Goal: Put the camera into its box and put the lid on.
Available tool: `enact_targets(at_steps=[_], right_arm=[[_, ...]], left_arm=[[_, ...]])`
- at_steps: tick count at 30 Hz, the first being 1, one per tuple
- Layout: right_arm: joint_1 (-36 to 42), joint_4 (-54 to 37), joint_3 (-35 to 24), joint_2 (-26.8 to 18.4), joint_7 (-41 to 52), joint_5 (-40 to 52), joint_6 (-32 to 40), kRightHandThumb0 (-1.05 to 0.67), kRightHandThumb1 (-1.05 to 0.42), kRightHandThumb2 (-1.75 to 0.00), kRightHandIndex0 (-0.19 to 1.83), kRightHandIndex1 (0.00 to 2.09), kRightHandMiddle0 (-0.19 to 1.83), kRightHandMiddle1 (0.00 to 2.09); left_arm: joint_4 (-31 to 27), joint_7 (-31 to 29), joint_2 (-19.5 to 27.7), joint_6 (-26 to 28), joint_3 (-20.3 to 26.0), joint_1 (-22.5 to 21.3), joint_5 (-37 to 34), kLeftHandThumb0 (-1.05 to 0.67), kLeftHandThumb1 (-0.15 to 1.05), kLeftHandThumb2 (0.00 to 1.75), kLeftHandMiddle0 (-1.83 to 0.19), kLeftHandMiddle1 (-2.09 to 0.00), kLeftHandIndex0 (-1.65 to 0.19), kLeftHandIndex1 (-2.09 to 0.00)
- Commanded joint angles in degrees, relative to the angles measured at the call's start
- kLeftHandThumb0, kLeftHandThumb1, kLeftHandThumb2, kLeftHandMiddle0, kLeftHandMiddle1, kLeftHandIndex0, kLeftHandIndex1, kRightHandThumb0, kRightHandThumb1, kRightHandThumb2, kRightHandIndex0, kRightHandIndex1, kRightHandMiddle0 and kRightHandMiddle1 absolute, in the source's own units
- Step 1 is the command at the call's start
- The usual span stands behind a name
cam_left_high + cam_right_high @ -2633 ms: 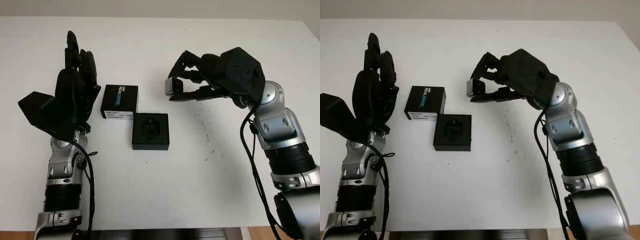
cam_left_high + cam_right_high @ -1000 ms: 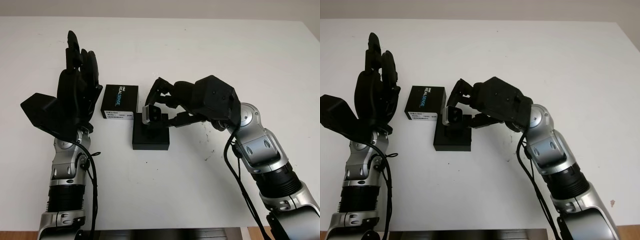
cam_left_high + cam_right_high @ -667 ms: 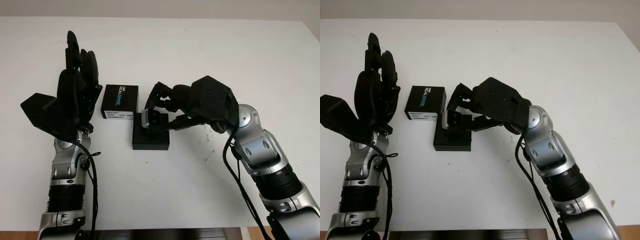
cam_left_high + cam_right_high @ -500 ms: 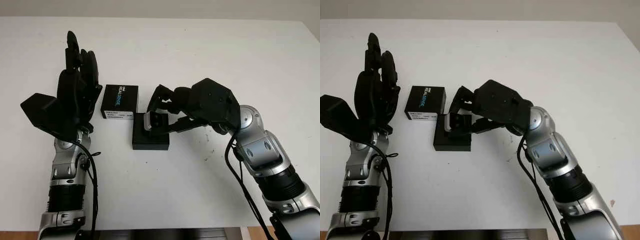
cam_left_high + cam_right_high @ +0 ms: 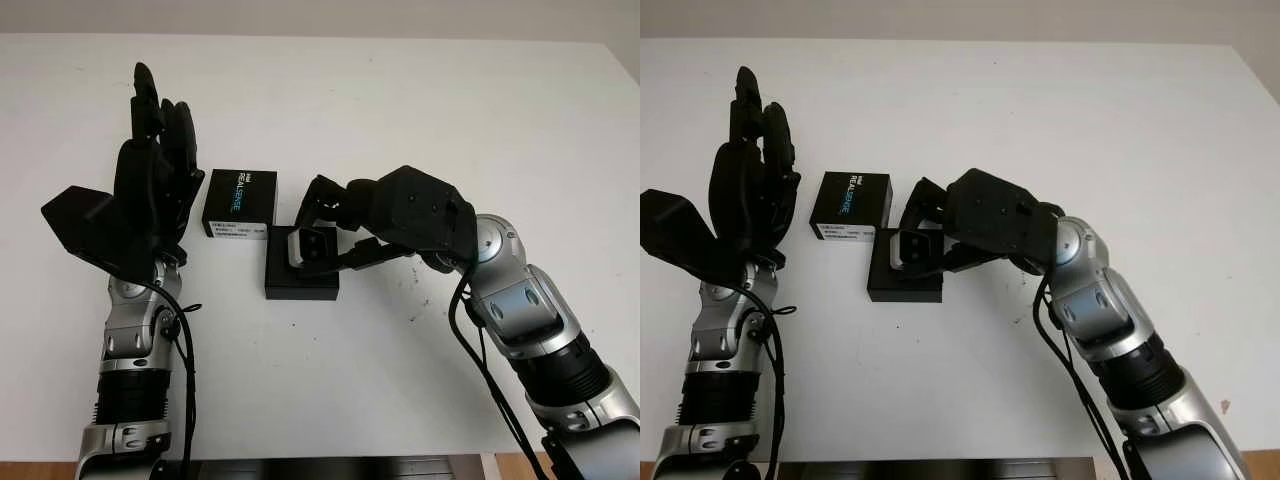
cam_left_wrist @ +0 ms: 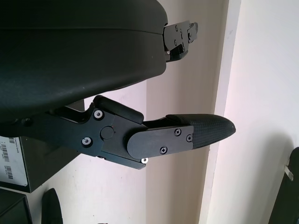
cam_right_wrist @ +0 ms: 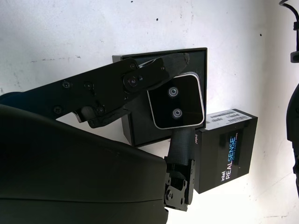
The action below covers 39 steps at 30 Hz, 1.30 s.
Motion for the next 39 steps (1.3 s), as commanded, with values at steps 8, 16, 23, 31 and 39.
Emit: enact_targets(at_steps=[8,16,23,31,39], right_arm=[[1.19,2.15,0.47,-0.31,-0.98,-1.13,-2.09,-0.36,-1.05,-0.18,0.14,0.00,0.00,2.05],[1.70,3.80,0.25,0.28,-1.97,-1.51,-4.49,-0.37,-1.05,-0.18,0.15,0.01,0.01,2.06],[1.68,4.05,0.42,0.72,-2.23,-2.05,-3.56,-0.38,-1.05,-0.19,0.15,0.00,0.00,2.08],[2.03,3.63,0.97,0.84,-2.14,-2.68,-3.53,-0.39,-1.05,-0.18,0.17,0.01,0.04,2.03],[1.97,3.18,1.22,0.60,-1.26,-2.76,-2.72,-0.40,-1.05,-0.17,0.16,0.00,0.01,2.00]], left_arm=[[-0.94,0.40,-0.34,-0.18,0.07,0.14,-0.06,-0.72,1.05,0.52,0.19,0.00,0.19,0.00],[-0.59,0.16,-0.29,-0.39,0.15,-0.02,-0.19,-0.72,1.05,0.52,0.19,0.00,0.19,0.00],[-0.90,0.53,-0.19,-0.33,0.01,0.09,0.17,-0.72,1.05,0.52,0.19,0.00,0.19,0.00],[-1.25,0.76,-0.31,0.04,0.02,0.11,-0.03,-0.72,1.05,0.53,0.19,0.00,0.19,0.00],[-1.43,1.08,-0.32,0.13,-0.06,0.09,0.13,-0.72,1.05,0.53,0.19,0.00,0.19,0.00]])
